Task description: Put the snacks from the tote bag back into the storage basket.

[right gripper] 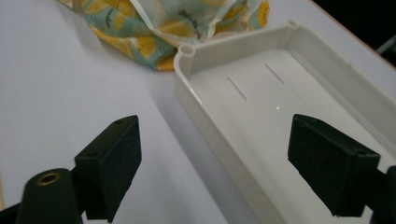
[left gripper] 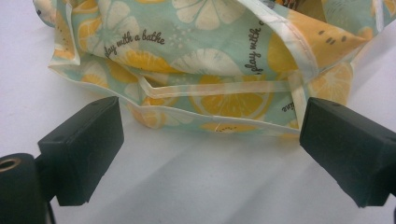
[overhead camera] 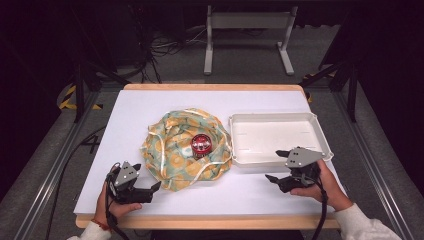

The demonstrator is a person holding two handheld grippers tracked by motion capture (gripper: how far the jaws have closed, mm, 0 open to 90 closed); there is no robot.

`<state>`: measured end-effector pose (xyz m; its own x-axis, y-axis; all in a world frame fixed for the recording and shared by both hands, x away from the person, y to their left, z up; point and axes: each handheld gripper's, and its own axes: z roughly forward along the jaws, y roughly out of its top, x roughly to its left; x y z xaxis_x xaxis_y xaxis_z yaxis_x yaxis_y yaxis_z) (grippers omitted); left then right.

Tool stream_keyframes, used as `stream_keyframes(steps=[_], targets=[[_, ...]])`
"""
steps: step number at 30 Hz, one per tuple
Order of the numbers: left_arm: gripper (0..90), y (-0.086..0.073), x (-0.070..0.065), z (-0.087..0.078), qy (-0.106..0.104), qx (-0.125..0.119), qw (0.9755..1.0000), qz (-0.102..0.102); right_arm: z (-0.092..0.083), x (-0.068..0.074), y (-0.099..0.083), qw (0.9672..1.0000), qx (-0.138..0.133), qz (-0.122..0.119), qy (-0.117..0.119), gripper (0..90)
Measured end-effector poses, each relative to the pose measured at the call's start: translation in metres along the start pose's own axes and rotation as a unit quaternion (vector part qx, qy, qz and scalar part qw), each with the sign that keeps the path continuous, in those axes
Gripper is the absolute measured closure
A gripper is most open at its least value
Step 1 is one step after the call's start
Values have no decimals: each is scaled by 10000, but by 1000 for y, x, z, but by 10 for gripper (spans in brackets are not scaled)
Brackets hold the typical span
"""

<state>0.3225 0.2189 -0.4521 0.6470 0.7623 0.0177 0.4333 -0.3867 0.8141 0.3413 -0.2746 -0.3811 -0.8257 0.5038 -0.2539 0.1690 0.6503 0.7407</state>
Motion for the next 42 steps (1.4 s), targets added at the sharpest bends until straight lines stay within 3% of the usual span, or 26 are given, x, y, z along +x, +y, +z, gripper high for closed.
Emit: stream_keyframes(steps=[7, 12, 16, 19, 26, 30, 39, 41, 42], targets=[[71, -1, 0, -1, -46, -27, 10000, -14, 25, -3, 41, 9992, -106, -278, 250, 174], [71, -1, 1, -1, -54, -47, 10000, -18, 38, -3, 60, 9982, -115, -554, 184, 198], [71, -1, 0, -2, -75, -60, 10000, -18, 57, -6, 88, 9971, -167, -619, 410, 192], [71, -2, 0, -4, -98, -62, 9999, -39, 66, -8, 96, 9965, -165, -590, 565, 191], [71, -5, 0, -6, -167, -105, 9998, -57, 99, -8, 124, 9957, 122, -626, 667, 180], [71, -6, 1, -8, -182, -110, 9998, -40, 114, -8, 135, 9943, 205, -566, 881, 188], [71, -6, 1, -7, -253, -101, 9996, -34, 147, -5, 156, 9839, 951, -768, 1306, 144], [72, -6, 1, -7, -259, -101, 9996, -38, 153, -5, 160, 9830, 1038, -743, 1322, 144], [71, -6, 1, -7, -258, -97, 9996, -30, 157, -6, 162, 9807, 1123, -748, 1412, 141]])
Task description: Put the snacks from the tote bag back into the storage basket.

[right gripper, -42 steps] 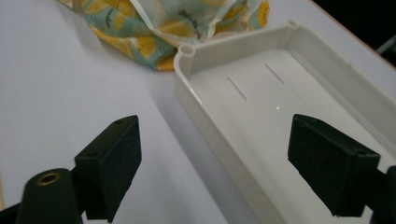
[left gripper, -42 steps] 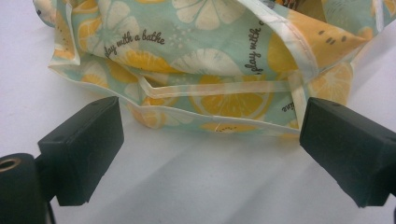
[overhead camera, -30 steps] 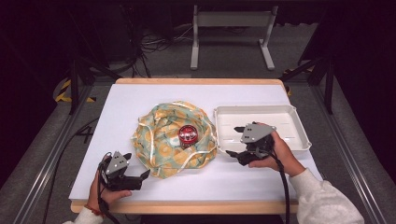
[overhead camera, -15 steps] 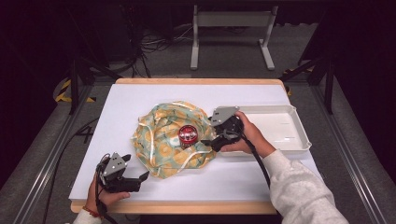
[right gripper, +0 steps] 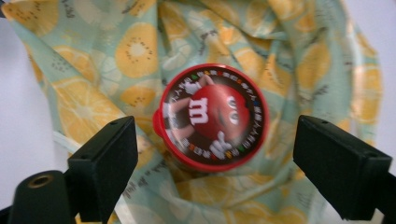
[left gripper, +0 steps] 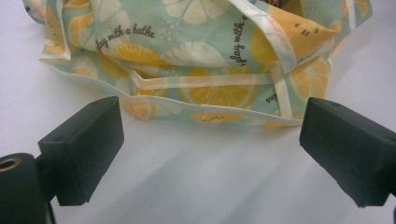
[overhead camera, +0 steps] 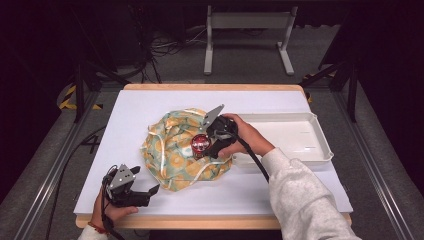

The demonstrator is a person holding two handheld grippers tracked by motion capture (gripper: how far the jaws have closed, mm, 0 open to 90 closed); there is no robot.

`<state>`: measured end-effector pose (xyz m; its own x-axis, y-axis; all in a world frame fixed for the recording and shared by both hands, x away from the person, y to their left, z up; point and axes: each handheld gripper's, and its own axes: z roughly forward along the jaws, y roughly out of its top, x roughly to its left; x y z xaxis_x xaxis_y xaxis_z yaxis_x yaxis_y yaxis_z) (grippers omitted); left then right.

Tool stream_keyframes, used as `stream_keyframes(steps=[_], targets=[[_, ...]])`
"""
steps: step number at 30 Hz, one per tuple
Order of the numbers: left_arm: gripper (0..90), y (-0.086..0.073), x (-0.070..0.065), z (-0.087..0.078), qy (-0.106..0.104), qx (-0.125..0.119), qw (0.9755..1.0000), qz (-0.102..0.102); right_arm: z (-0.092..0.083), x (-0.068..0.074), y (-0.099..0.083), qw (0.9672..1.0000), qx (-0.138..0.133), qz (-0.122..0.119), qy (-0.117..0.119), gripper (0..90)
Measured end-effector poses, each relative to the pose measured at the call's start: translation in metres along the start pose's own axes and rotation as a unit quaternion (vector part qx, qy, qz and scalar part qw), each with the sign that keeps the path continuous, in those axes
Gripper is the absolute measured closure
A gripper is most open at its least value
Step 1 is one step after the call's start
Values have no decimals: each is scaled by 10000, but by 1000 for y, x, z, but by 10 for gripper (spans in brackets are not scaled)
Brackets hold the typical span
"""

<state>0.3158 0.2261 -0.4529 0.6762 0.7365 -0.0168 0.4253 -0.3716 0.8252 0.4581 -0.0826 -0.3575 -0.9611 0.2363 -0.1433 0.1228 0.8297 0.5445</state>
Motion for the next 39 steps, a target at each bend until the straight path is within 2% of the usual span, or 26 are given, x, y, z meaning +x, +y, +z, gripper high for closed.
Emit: stream_keyframes(steps=[3, 4, 10, 14, 16, 19, 24, 32, 39], targets=[[71, -1, 0, 0, 1, -2, 10000, -8, 7, 0, 5, 9996, 256, -17, 100, 131], [71, -1, 0, -1, -18, 15, 10000, -22, 9, -1, 7, 9994, 350, -2, 57, 130], [71, -2, -2, -3, 5, 23, 10000, -5, 22, -2, 12, 9983, 534, -5, 225, 147], [71, -3, -2, -4, 19, 39, 10000, -14, 31, -2, 15, 9974, 700, -9, 177, 187], [71, -3, -2, -4, 24, 49, 10000, -25, 35, 0, 17, 9964, 837, -76, 63, 226], [71, -4, -1, -5, 44, 51, 10000, -14, 36, 0, 20, 9959, 902, -72, 48, 230], [71, -4, -2, -5, 61, 56, 10000, -17, 37, 0, 24, 9954, 956, -91, 13, 232], [70, -4, -2, -5, 35, 6, 10000, -57, 31, 0, 24, 9967, 809, -15, 20, 234], [70, -4, -3, -4, 38, 64, 10000, -54, 24, 2, 26, 9966, 807, -160, 69, 235]])
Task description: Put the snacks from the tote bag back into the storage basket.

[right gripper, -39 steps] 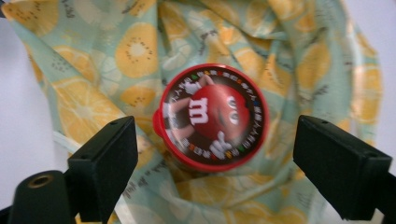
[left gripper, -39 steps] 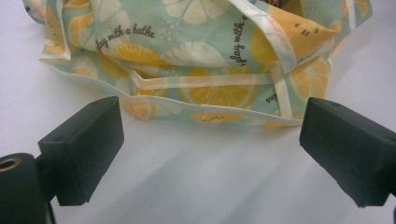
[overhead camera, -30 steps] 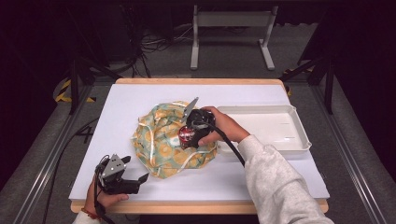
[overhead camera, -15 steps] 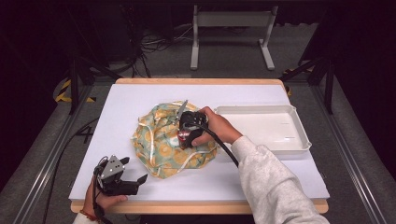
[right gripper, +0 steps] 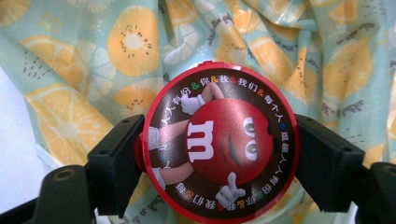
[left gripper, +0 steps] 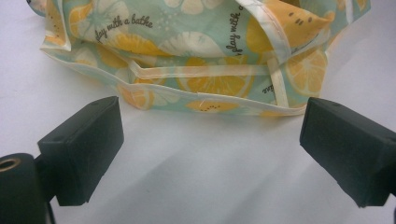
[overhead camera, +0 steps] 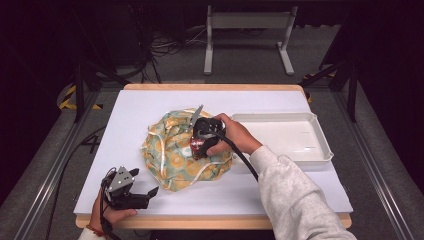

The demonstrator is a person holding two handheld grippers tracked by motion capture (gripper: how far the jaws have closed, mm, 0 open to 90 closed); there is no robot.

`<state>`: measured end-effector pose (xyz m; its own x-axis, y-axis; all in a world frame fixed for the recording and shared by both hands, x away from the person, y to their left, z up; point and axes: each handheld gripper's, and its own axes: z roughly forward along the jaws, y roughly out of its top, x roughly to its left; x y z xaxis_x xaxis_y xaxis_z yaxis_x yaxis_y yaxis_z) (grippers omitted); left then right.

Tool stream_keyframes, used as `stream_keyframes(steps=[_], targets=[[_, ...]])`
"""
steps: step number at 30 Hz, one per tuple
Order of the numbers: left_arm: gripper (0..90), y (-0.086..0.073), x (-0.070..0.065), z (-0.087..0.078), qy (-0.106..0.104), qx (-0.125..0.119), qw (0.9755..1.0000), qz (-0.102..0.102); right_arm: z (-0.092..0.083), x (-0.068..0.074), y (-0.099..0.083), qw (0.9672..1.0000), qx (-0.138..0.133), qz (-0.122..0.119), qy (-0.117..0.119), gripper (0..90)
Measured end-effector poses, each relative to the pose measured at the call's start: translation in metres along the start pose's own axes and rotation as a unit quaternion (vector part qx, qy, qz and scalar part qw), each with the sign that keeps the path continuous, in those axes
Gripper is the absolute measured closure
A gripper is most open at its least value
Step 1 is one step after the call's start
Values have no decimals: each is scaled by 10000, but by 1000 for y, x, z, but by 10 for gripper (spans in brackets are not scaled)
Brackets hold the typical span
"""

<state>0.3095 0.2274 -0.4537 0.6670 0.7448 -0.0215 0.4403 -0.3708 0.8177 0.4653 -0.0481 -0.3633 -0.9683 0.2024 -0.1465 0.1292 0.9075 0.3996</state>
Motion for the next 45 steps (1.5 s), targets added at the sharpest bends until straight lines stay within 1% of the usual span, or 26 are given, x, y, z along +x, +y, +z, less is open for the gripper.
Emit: stream_keyframes(steps=[4, 5, 7, 13, 17, 19, 25, 28, 31, 32, 33, 35, 41, 43, 44, 45], targets=[[70, 0, 0, 0, 31, 45, 10000, 44, -2, 0, 2, 10000, -24, -22, -55, 234], [70, -1, 1, 0, 33, 48, 10000, 35, -3, 1, 3, 10000, -45, 9, -77, 234], [70, -1, 1, 0, 25, 26, 10000, 9, -5, 1, 5, 9999, -54, -23, -98, 234], [70, -1, 1, -1, 46, 37, 10000, 22, -10, 4, 10, 9998, -45, -139, -125, 234], [71, -2, 1, -1, 62, 63, 10000, 32, -17, 5, 12, 9997, -115, -186, -132, 234], [71, -2, 1, -1, 62, 54, 10000, 23, -19, 6, 12, 9995, -149, -191, -188, 234], [71, -2, 1, -2, 103, 62, 9999, 30, -26, 7, 11, 9993, -210, -249, -197, 235], [71, -3, 1, -3, 87, 62, 9999, 13, -31, 8, 9, 9992, -228, -227, -237, 235], [71, -3, 1, -3, 90, 56, 9999, 15, -33, 8, 9, 9991, -214, -265, -234, 235], [71, -3, 1, -3, 81, 64, 9999, 21, -37, 8, 8, 9991, -235, -255, -257, 235], [71, -3, 1, -3, 92, 68, 9999, 32, -38, 8, 8, 9991, -240, -271, -216, 235], [71, -3, 0, -3, 82, 76, 9999, 19, -40, 8, 7, 9990, -270, -241, -244, 235], [71, -3, 1, -3, 75, 59, 10000, 13, -47, 4, 5, 9992, -310, -210, -170, 235], [71, -3, 1, -3, 84, 62, 9999, 17, -48, 4, 5, 9992, -304, -189, -178, 235], [71, -3, 1, -3, 75, 65, 9999, 25, -49, 4, 4, 9991, -303, -245, -171, 235], [71, -3, 1, -3, 74, 61, 10000, 24, -51, 4, 4, 9991, -323, -219, -184, 235]])
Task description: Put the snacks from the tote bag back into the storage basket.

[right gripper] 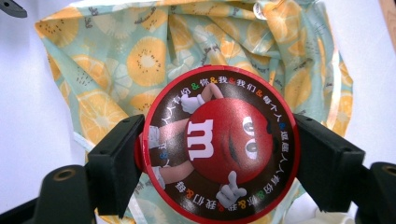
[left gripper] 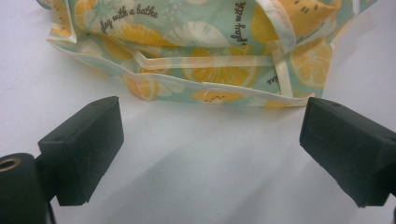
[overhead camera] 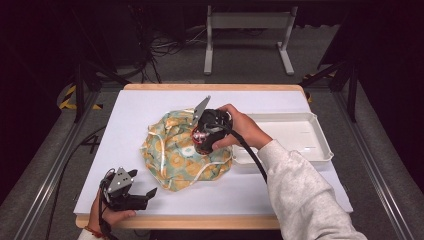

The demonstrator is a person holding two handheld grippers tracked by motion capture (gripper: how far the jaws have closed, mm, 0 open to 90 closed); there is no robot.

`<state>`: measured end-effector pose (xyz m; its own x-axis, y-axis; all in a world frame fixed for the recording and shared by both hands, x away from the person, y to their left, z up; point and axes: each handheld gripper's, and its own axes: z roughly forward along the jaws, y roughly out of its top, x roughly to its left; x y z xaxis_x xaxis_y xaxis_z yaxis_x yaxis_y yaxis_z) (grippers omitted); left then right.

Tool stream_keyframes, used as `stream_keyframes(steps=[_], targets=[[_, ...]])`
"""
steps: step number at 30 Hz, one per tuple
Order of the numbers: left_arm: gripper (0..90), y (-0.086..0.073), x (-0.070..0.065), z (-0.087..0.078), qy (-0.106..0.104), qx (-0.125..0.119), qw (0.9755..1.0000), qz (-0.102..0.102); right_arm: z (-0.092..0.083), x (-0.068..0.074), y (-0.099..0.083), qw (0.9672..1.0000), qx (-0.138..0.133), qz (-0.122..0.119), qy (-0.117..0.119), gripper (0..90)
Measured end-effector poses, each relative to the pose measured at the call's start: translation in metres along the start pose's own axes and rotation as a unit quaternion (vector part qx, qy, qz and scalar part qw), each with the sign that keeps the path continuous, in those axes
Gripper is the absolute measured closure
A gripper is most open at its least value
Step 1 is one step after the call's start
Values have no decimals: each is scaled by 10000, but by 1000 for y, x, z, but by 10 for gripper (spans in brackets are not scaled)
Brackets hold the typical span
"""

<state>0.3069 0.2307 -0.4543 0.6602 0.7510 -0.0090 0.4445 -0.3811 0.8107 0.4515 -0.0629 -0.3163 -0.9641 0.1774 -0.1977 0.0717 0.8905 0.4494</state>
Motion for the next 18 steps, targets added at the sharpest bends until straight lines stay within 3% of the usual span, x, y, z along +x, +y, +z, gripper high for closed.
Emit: stream_keyframes(steps=[13, 18], targets=[[71, 0, 0, -1, 10, -11, 10000, -55, -17, -2, -8, 9999, -93, -51, 27, 235], [71, 0, 0, 0, 10, -3, 10000, -31, -26, -6, -17, 9999, -123, 37, -41, 235]])
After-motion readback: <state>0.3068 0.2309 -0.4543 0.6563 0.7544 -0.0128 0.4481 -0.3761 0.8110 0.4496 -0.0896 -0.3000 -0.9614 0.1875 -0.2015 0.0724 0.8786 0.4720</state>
